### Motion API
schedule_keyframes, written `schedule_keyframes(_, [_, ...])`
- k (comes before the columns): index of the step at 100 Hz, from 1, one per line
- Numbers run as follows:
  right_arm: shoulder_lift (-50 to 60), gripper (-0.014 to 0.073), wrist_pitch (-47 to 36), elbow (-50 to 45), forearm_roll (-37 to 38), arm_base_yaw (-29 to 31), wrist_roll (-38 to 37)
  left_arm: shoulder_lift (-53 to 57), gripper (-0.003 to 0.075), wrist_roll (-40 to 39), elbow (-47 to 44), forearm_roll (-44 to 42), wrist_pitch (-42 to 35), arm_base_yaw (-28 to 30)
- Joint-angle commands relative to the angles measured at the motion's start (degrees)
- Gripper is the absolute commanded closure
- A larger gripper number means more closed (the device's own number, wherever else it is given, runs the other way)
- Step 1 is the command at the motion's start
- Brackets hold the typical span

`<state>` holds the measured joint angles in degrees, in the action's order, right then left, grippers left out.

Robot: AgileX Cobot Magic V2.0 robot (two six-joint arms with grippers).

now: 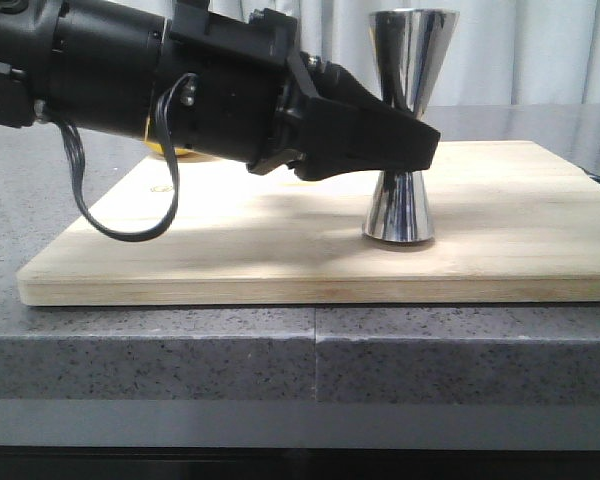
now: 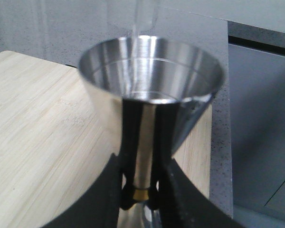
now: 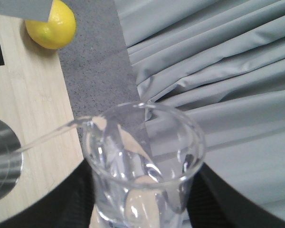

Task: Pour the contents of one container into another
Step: 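Tilt the beaker with the right gripper, pouring liquid into the jigger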

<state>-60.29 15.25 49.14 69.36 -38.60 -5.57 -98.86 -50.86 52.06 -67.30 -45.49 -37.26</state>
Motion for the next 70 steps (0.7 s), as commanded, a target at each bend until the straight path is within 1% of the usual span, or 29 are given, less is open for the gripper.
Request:
schedule_keyframes(1, [1.48, 0.0354, -1.54, 2.15, 2.24, 0.11, 0.34, 3.07, 0.0741, -0.36, 1.51, 2.55, -3.76, 0.01])
schedule_keyframes(70, [1.48, 0.0354, -1.54, 2.15, 4.82, 0.11, 0.34, 3.07, 0.0741, -0.36, 1.51, 2.45, -3.76, 0.01])
